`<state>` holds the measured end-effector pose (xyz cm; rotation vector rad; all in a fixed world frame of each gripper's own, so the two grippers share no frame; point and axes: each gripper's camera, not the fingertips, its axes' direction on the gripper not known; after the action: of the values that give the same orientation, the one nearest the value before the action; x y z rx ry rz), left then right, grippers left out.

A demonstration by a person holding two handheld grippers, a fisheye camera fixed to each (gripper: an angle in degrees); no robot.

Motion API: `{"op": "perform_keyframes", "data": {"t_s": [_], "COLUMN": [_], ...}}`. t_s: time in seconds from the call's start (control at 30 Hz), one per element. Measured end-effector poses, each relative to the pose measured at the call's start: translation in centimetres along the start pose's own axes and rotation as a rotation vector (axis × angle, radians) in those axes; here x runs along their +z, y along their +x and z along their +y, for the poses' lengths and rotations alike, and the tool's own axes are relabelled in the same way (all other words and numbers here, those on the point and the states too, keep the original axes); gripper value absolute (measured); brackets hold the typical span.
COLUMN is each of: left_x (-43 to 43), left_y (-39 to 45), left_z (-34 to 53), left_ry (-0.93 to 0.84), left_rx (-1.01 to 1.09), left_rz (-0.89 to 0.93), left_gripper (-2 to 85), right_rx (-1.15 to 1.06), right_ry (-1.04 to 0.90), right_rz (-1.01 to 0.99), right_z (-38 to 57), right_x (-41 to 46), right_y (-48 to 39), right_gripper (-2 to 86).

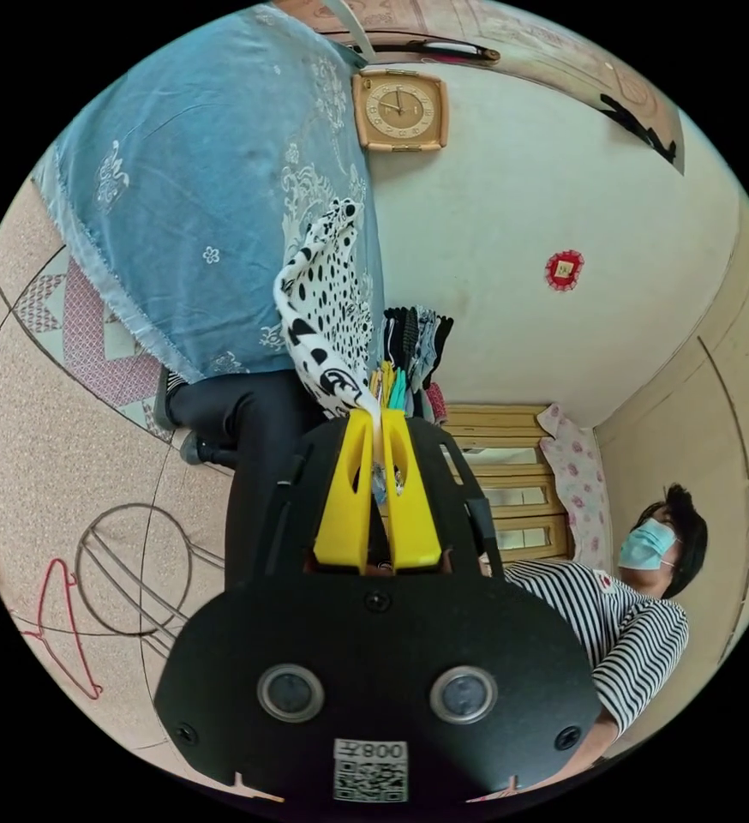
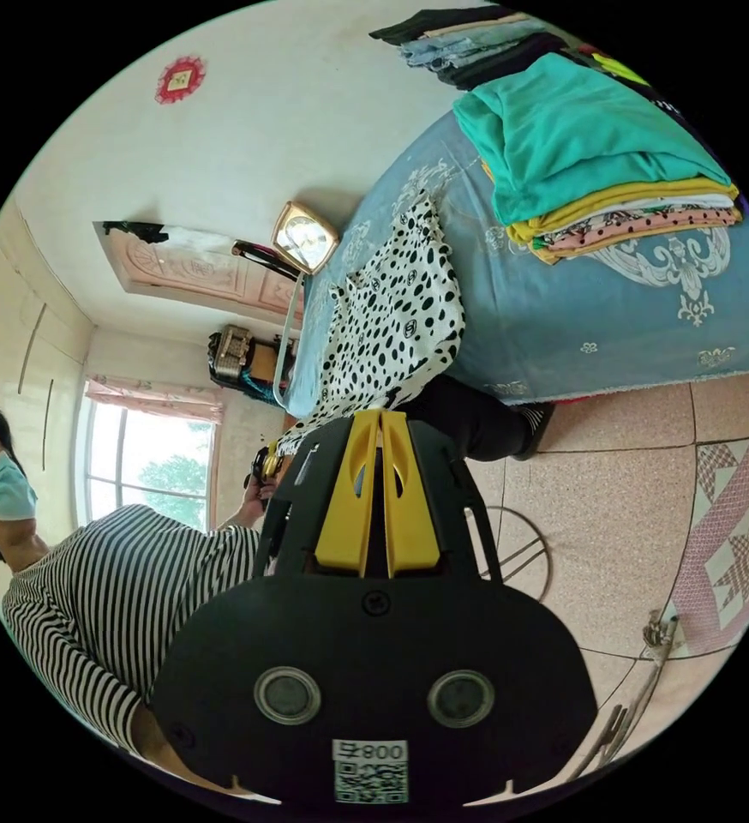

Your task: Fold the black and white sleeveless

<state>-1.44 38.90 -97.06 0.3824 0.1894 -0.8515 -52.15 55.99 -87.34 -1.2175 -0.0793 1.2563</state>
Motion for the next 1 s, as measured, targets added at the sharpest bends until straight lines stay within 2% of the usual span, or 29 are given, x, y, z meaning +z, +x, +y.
{"op": "perform_keyframes", "data": {"t_s": [0.23,0.53,0.8,1.0], "left_x": [4.6,13.5,22.0,26.9], "left_y": [3.0,5.7,2.8,-1.1], "left_z": [-9.3,-26.6,-41.3,-48.6], "left_ry": [-0.016,-0.024,-0.022,-0.021], "left_rx": [0.081,0.156,0.122,0.076], "left_rz": [0.022,-0.013,-0.102,-0.164], "left_gripper": [2.0,2.1,2.1,2.3], "right_rx": [-0.090,-0.187,-0.177,-0.152], "right_ry": [0.018,0.018,-0.030,-0.091], "right_rz": [0.011,0.096,0.220,0.315], "right_z": [-11.0,-30.1,-47.3,-56.7], "right_x": [2.0,7.7,16.5,23.1], "right_y": [-1.7,-3.5,-1.9,-0.1], "right_gripper": [5.9,2.4,1.1,0.4]}}
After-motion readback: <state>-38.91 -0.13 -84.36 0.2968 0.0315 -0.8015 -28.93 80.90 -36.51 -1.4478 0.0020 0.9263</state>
